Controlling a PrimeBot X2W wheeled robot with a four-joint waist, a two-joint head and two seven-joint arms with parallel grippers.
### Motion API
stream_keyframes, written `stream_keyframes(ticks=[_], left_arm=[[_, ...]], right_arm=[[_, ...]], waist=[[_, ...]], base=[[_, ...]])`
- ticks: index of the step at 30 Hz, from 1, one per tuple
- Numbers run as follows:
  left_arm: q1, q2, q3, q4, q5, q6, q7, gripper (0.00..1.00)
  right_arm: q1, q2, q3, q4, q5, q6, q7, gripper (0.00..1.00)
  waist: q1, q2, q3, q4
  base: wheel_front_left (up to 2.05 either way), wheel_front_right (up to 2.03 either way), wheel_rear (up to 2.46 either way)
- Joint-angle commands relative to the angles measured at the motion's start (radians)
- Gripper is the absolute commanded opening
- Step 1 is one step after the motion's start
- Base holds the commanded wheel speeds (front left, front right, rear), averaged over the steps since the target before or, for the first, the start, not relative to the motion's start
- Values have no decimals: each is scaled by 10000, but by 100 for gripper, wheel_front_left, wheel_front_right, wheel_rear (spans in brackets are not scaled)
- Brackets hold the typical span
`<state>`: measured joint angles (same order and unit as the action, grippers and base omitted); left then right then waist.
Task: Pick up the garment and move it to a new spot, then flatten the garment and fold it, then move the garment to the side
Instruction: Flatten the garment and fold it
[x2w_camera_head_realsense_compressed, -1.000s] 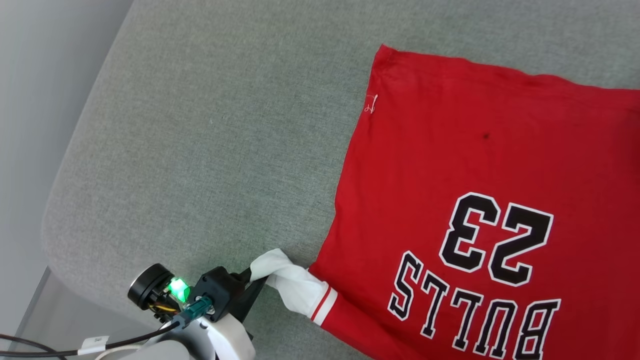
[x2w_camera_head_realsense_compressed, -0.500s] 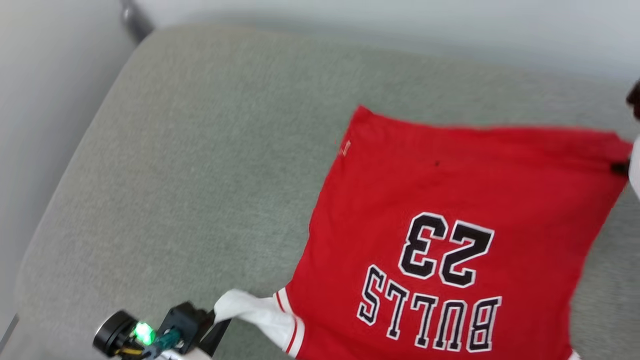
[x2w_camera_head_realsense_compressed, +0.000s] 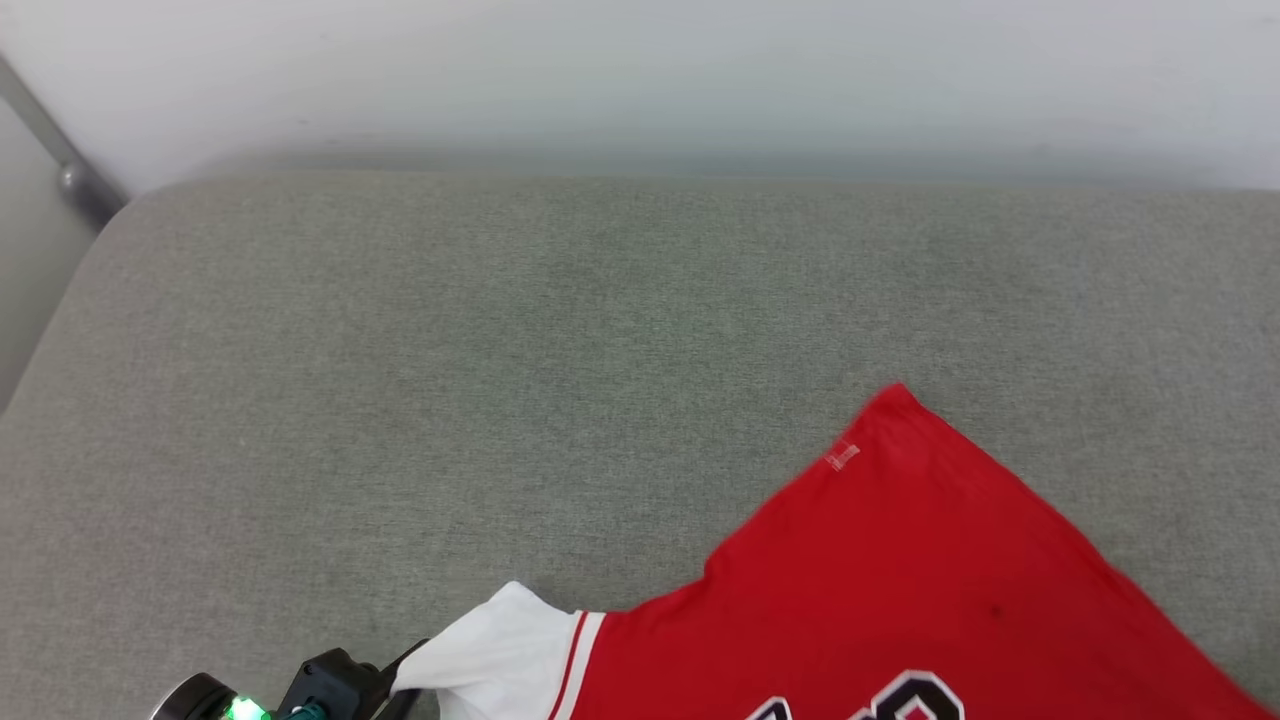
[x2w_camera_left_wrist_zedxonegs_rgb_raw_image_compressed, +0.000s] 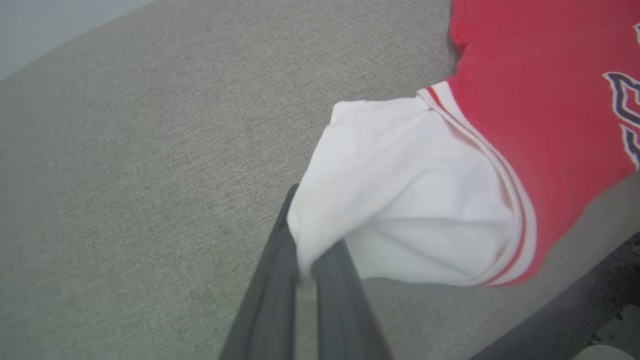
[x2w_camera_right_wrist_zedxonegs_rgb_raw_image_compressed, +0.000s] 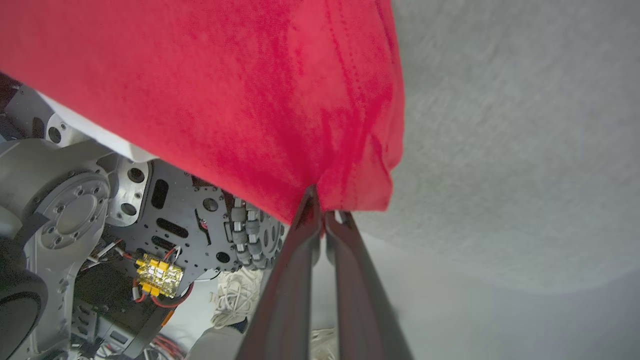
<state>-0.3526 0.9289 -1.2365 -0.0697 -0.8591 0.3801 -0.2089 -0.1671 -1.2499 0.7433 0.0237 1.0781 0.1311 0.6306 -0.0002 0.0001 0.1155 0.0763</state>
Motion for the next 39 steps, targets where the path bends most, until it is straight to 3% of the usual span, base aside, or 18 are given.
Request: stream_keyframes(ticks=[1, 7, 8, 9, 10, 17, 24, 28, 32, 39], left_arm=[[125, -11, 30, -45, -11, 85, -48, 0], [99, -128, 10, 12, 44, 60, -60, 0], [84, -146, 16, 30, 37, 59, -66, 0], [70, -156, 20, 49, 32, 50, -73, 0], [70, -150, 19, 57, 16, 38, -74, 0], [66, -145, -3, 27, 8, 53, -8, 0], [-271, -280, -26, -18, 225, -77, 101, 0], [-512, -491, -54, 39, 416, -178, 169, 0], [-733, -689, -62, 135, 568, -286, 184, 0], [-1088, -1096, -83, 270, 807, -417, 191, 0]], right_arm=[[791, 130, 20, 141, 258, -7, -242, 0], [2711, 715, -420, 502, 403, -7, -1139, 0], [2839, 813, -593, 548, 352, -7, -1261, 16], [2913, 892, -799, 586, 294, -7, -1374, 95], [2931, 952, -1037, 584, 195, -7, -1492, 100], [2291, 879, -3100, -168, -447, -7, -1626, 100], [644, 1046, -4442, -1638, -1426, -7, 16, 100], [-825, 1752, -4140, -2050, -2241, -7, 1433, 100], [-2313, 2463, -3119, -1985, -2952, -7, 2732, 100], [-4471, 3556, -1299, -586, -3533, -7, 4108, 100]], waist=[[2, -1, 36, -98], [2, -1, 220, -194], [2, -1, 238, -207], [2, -1, 240, -210], [2, -1, 229, -216], [2, -1, 125, -129], [2, -1, 361, 220], [2, -1, 600, 558], [2, -1, 856, 907], [2, -1, 1470, 1470]], base=[[0, 0, 0], [0, 0, 0], [0, 0, 0], [0, 0, 0], [0, 0, 0], [0, 0, 0], [0, 0, 0], [0, 0, 0], [0, 0, 0], [0, 0, 0]])
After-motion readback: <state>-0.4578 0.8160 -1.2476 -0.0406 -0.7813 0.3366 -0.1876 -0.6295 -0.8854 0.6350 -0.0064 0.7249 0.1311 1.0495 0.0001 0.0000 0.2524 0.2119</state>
